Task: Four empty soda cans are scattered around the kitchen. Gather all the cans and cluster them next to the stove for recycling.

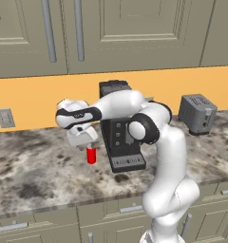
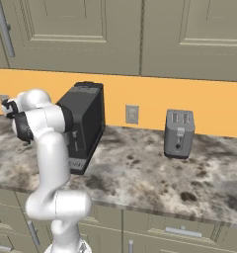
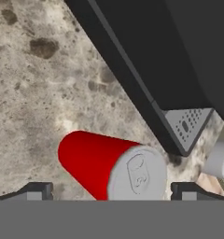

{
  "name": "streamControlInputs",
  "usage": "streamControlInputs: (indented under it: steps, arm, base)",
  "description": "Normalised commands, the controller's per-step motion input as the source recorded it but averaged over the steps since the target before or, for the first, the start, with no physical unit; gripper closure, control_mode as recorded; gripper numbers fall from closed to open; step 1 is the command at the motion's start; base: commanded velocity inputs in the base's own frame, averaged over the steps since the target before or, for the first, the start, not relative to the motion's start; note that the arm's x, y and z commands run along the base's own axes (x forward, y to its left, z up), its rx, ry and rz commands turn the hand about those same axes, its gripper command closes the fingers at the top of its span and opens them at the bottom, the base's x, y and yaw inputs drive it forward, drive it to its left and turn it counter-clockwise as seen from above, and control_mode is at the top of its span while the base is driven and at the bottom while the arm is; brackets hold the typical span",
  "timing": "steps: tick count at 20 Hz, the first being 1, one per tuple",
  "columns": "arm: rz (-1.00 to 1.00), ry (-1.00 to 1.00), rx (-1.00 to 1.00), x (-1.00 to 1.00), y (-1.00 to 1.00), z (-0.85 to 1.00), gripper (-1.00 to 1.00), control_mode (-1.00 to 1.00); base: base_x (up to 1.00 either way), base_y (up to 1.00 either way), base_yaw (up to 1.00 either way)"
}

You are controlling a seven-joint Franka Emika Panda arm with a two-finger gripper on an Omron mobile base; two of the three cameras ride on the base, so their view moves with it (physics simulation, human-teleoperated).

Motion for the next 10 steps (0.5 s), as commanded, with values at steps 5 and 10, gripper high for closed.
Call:
streamControlInputs:
  steps: [5,10]
  arm:
    - [-0.02,-0.03,-0.03,-0.29,-0.1,0.0,-1.0,-1.0]
    - [0.0,-0.1,-0.05,-0.09,-0.19,0.0,-1.0,-1.0]
  base:
    - [0.0,0.0,0.0]
    - [0.0,0.0,0.0]
